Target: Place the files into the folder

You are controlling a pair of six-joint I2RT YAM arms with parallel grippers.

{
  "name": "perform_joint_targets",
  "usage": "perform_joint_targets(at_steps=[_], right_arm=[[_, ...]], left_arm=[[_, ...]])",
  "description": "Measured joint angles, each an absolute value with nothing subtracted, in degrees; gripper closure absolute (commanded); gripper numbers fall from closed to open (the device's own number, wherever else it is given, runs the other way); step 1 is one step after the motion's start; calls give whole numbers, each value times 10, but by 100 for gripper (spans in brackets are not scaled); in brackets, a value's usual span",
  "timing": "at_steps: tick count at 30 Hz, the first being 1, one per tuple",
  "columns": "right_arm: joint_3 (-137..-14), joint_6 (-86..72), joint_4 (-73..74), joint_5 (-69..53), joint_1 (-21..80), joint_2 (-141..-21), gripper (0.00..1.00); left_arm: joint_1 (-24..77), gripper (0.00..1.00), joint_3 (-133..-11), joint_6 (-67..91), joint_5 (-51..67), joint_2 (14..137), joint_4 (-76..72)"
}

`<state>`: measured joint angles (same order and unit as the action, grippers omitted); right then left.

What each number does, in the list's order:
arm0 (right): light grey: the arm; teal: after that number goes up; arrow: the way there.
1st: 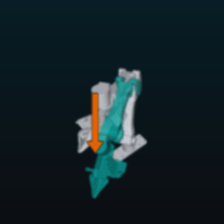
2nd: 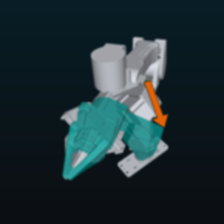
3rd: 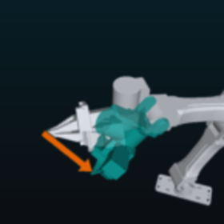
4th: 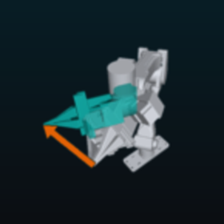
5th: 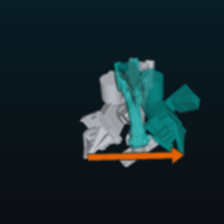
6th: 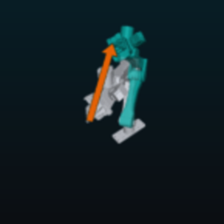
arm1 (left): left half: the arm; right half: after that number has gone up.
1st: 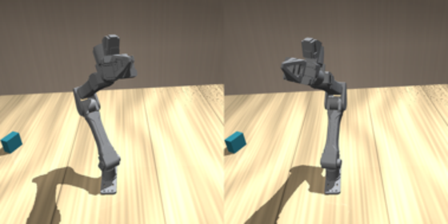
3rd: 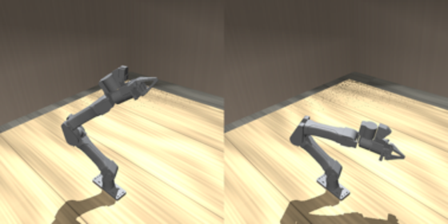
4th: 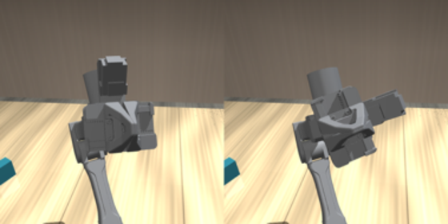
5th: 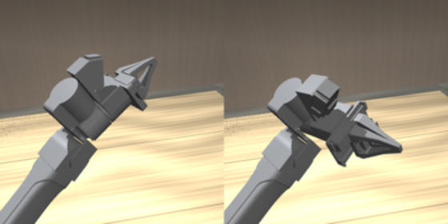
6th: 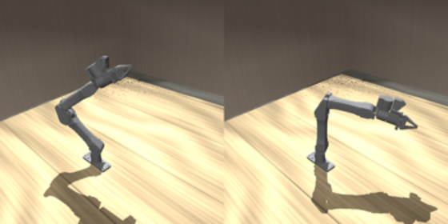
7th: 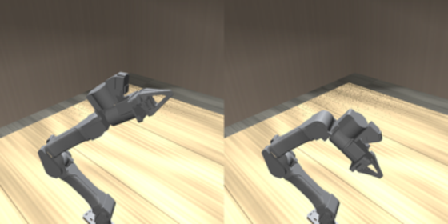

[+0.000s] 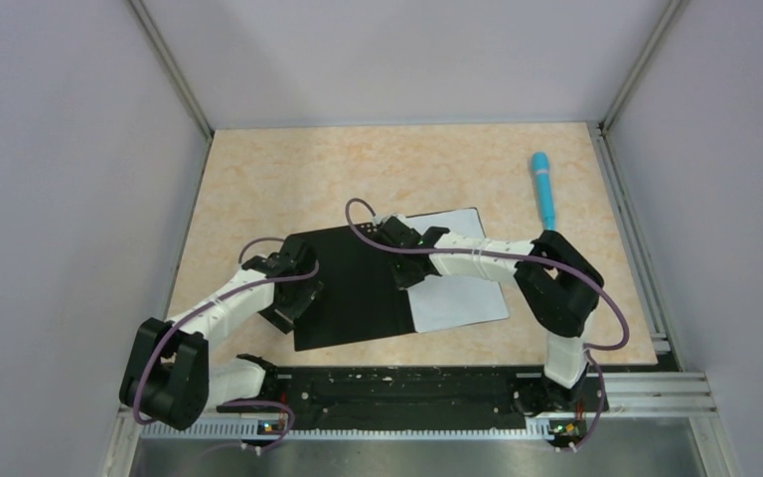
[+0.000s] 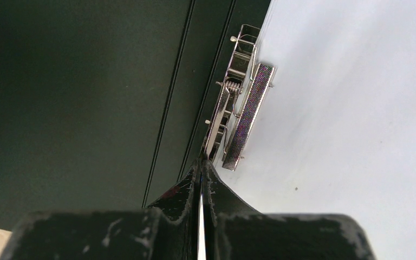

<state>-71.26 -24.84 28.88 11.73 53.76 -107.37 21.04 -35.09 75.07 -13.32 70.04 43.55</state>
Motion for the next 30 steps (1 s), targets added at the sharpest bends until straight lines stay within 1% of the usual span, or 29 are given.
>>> perform_joint_targets(at_steps=[12, 30], right_arm=[[-701, -268, 278, 44, 504, -1062, 100], [-697, -272, 275, 36, 501, -1056, 100]], left_arm=[[210, 12, -349, 750, -133, 700, 434], [210, 12, -347, 749, -132, 700, 433]])
